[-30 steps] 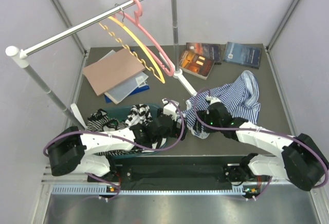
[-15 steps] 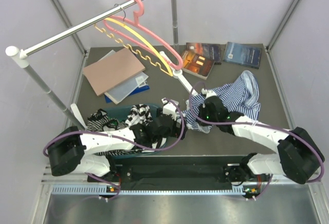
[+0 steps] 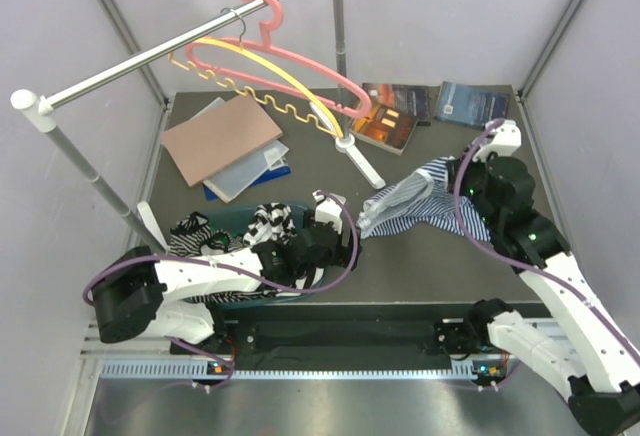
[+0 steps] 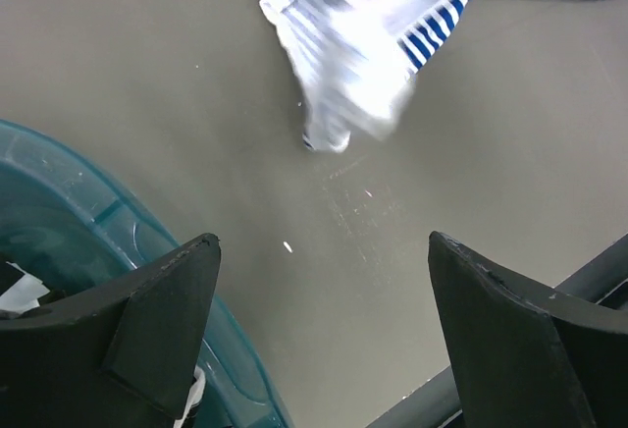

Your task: Place the tank top on the hanger

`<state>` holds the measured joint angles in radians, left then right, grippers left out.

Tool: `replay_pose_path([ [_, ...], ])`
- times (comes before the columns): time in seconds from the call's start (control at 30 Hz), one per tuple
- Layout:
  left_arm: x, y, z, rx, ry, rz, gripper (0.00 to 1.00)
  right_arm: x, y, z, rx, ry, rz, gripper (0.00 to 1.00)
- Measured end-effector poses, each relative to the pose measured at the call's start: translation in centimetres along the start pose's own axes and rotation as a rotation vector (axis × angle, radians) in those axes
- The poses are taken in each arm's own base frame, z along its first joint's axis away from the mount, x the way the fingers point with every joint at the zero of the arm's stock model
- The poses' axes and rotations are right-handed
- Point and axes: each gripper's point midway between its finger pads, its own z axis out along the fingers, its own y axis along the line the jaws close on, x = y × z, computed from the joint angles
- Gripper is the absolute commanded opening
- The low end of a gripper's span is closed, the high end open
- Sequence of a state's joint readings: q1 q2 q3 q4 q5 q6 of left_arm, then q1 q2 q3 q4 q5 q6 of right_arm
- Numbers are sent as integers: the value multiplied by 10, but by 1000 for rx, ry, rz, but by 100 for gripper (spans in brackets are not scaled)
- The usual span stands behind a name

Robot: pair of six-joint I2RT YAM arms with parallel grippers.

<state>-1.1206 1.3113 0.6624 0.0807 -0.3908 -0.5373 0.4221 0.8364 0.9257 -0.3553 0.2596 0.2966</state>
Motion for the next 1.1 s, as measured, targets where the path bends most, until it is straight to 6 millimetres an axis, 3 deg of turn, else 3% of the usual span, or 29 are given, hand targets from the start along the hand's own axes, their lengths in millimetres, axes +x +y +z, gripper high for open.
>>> replay_pose_path([
  [0.17, 1, -1, 2, -1, 4, 2, 94, 13, -25, -31, 66, -11, 3, 2],
  [0.27, 1, -1, 2, -2, 4, 2, 95, 27, -37, -45, 101, 10, 6, 11],
  [0.3, 1, -1, 2, -2, 4, 2, 95, 31, -40, -49, 109, 19, 7, 26],
  [0.37, 1, -1, 2, -1, 4, 2, 96, 37, -44, -54, 122, 35, 14, 42],
  [0.4, 1, -1, 2, -1, 4, 2, 97, 39, -45, -56, 125, 41, 17, 59],
  [0.5, 0, -1, 2, -1, 3, 1, 99, 45, -47, -59, 130, 65, 23, 76],
  [0.73, 0, -1, 2, 0, 3, 6, 99, 56, -44, -60, 104, 105, 9, 82],
  [0.87, 1, -3, 2, 11, 9, 14, 99, 59, -22, -56, -20, 140, -29, 82],
  [0.97, 2, -6, 0, 32, 18, 24, 99, 46, 5, -58, -171, 130, -70, 81],
  [1.1, 4, -11, -1, 62, 32, 35, 99, 2, 41, -63, -338, 47, -123, 80],
])
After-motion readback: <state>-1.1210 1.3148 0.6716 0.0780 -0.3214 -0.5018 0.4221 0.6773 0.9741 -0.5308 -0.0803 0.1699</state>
